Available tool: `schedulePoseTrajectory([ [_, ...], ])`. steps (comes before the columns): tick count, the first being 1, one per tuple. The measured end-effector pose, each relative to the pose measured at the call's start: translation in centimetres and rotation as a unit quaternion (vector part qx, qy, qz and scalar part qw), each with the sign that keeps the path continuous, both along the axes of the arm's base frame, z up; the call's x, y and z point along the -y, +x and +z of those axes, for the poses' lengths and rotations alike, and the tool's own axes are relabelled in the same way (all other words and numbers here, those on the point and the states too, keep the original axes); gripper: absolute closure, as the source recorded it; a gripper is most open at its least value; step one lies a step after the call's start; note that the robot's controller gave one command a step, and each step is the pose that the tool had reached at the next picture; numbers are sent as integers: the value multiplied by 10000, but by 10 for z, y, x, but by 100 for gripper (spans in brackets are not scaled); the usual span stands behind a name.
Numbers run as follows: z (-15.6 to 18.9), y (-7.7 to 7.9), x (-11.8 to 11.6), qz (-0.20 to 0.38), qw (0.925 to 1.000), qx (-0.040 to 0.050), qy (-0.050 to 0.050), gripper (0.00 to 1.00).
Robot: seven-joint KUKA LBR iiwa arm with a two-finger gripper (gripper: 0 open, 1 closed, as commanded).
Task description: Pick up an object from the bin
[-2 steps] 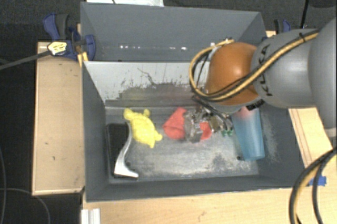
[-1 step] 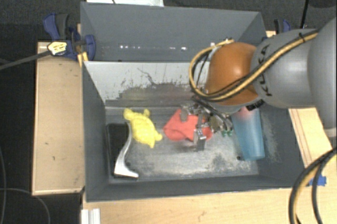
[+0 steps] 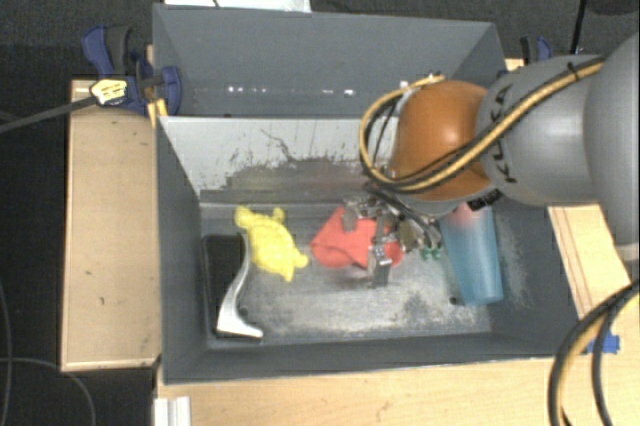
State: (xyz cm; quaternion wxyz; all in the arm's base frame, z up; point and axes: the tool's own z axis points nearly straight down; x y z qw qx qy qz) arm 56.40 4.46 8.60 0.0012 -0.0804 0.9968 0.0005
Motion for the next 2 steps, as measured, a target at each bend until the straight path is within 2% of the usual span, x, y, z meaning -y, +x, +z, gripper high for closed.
schedulePoseTrajectory([
  [1,-10,5,-24,-124,9999,16,2,0],
  [2,-15,24,-7,1394,9902,20,-2,100],
])
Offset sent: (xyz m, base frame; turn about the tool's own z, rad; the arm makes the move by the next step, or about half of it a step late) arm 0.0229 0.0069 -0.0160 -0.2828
